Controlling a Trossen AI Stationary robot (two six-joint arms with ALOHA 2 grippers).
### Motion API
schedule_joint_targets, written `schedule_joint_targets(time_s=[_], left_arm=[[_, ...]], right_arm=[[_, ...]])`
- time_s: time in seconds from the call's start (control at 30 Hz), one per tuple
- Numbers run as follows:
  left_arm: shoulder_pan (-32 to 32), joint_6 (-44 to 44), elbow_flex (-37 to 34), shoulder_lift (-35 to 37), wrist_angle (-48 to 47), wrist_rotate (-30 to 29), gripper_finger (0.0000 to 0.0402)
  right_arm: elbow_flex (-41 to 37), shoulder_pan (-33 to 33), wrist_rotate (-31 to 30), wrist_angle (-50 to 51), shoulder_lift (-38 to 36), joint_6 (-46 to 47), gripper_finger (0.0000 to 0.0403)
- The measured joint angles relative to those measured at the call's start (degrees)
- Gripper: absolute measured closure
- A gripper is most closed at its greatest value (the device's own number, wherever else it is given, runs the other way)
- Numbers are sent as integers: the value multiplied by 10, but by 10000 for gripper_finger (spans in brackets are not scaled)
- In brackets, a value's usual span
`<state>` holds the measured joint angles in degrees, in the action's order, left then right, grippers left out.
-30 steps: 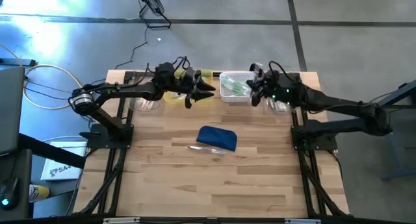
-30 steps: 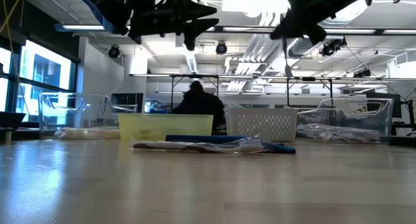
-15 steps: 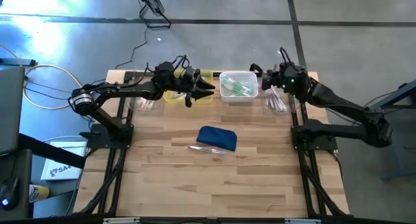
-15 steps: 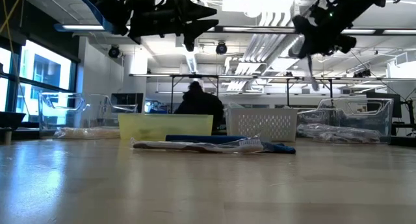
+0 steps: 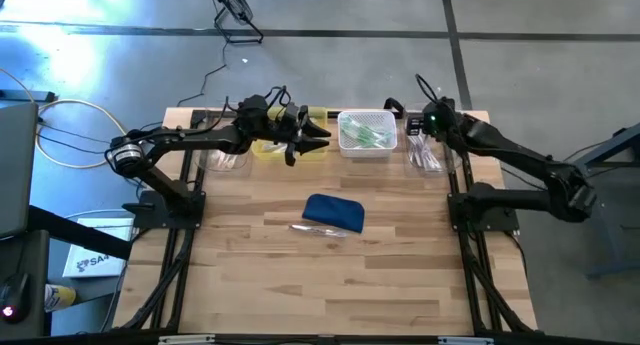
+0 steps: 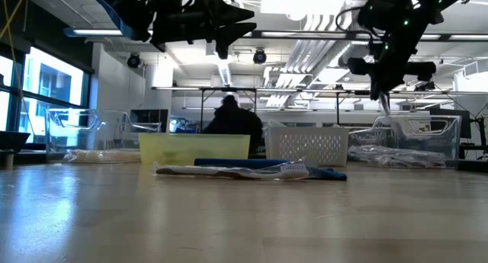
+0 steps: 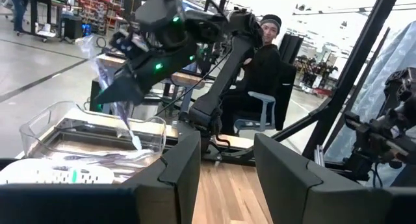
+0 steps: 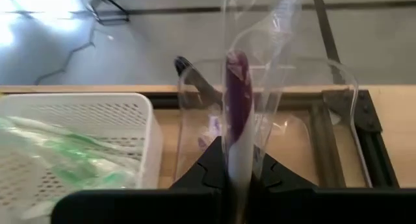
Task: Pick & Place Toothbrushes
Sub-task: Put the violet toothbrush into the right transparent bin
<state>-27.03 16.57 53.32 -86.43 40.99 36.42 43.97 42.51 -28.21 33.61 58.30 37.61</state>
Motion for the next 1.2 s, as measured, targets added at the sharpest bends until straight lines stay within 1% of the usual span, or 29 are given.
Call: schedule_joint_targets(time_s=[0.1, 0.3, 0.47, 0.57, 0.8, 0.9, 1.03, 1.2], left_arm=[[0, 0, 0, 0, 0, 0, 261], [0, 0, 0, 0, 0, 0, 261], [0, 0, 0, 0, -1, 0, 261], [0, 0, 0, 0, -5, 0, 261], [0, 0, 0, 0, -5, 0, 261], [0, 0, 0, 0, -5, 0, 261], [0, 0, 0, 0, -5, 0, 261], [0, 0, 0, 0, -5, 0, 261]], right_arm=[[0, 10, 6, 1, 27, 12, 393], [0, 24, 69, 3, 76, 45, 393], [0, 44, 99, 20, 99, 60, 388], [0, 52, 122, 26, 103, 54, 353], [0, 53, 116, 53, 103, 46, 252], [0, 53, 113, 55, 101, 47, 219], [0, 53, 135, 42, 80, 47, 200], [0, 52, 159, 10, 21, 40, 211]])
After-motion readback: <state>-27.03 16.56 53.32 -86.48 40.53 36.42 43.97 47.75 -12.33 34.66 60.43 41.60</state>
